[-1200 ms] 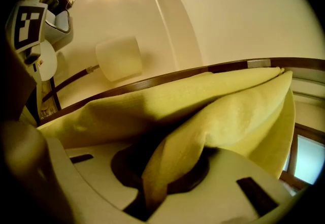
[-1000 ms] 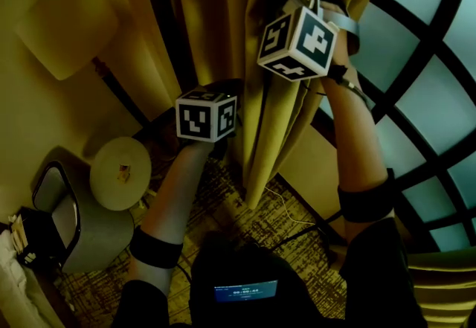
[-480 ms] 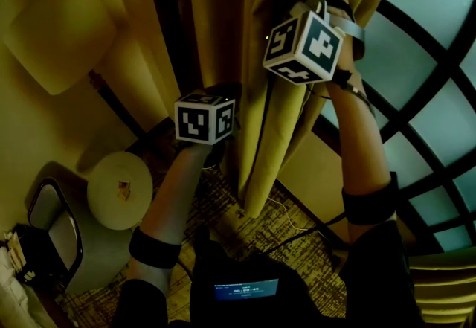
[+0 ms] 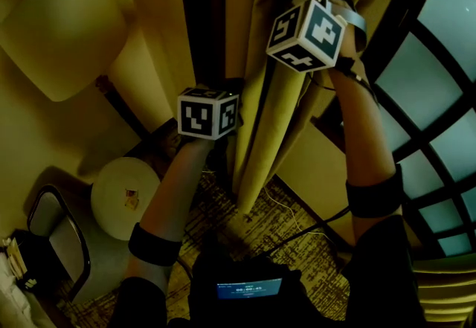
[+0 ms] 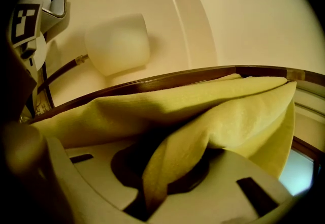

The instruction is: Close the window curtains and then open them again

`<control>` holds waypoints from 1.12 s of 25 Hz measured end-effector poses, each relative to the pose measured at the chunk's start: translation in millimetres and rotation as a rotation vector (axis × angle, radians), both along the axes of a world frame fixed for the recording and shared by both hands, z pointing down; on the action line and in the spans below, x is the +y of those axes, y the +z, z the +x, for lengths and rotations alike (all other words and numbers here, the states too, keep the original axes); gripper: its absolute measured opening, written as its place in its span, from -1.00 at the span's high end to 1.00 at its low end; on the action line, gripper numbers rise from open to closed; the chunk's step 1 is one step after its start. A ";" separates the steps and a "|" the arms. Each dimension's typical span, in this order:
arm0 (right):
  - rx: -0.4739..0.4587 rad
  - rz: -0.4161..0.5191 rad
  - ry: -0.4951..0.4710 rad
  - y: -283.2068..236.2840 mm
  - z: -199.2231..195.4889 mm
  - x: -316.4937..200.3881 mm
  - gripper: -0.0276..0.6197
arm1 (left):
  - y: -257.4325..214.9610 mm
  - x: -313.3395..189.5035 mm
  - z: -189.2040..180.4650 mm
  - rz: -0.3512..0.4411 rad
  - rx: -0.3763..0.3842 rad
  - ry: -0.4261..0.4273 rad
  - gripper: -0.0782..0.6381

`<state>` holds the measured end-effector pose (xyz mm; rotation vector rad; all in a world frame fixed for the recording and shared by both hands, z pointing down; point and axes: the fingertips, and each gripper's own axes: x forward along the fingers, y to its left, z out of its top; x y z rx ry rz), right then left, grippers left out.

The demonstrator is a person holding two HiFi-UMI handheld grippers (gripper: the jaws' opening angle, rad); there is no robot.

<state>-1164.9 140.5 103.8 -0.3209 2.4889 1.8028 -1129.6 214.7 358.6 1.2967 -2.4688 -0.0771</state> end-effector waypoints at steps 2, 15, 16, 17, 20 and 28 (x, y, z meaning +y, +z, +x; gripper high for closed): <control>0.000 -0.002 0.005 -1.8 -15.6 5.8 0.73 | 1.7 11.5 -17.6 0.002 0.008 -0.009 0.81; 0.041 -0.017 -0.045 4.1 -117.1 73.9 0.73 | 15.6 62.0 -81.2 0.007 0.050 0.001 0.81; 0.043 -0.017 -0.046 3.6 -123.0 79.9 0.73 | 16.4 69.1 -85.0 0.005 0.053 -0.005 0.81; 0.046 -0.017 -0.045 3.7 -128.2 85.0 0.73 | 17.3 76.5 -88.6 0.000 0.057 -0.013 0.81; 0.056 -0.019 -0.041 6.7 -140.4 98.5 0.73 | 22.2 96.3 -99.3 -0.016 0.070 -0.032 0.81; 0.054 -0.063 0.004 8.5 -140.7 108.6 0.73 | 28.6 110.6 -104.9 -0.021 0.078 0.020 0.81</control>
